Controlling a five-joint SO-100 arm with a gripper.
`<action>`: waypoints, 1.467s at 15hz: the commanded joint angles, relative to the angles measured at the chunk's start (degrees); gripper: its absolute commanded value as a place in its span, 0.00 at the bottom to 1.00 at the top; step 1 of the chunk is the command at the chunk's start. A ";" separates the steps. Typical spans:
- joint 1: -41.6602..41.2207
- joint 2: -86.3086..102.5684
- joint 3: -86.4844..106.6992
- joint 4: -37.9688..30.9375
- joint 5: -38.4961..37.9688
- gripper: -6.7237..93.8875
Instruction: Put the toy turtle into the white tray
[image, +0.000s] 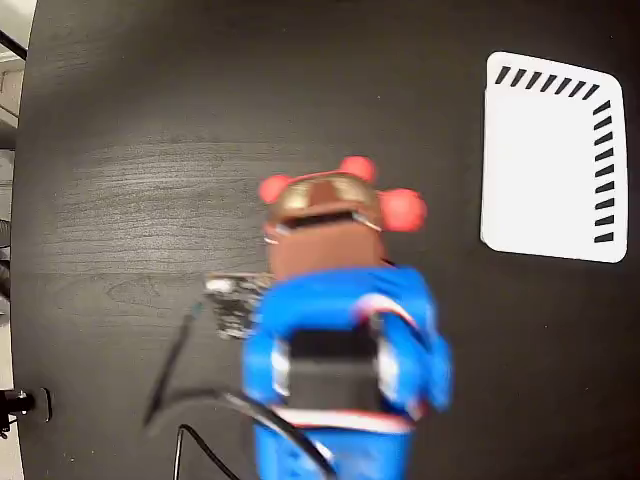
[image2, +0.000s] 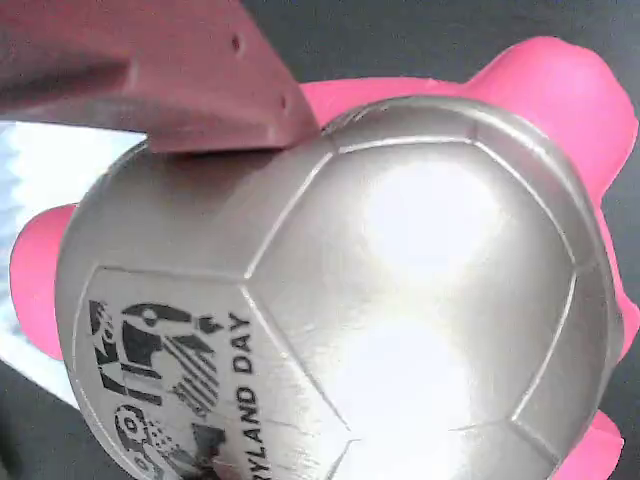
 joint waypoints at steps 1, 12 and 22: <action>8.53 2.11 -5.71 1.67 0.53 0.06; 24.61 -40.52 -49.48 2.20 12.48 0.06; 28.83 -64.42 -76.90 0.44 15.82 0.06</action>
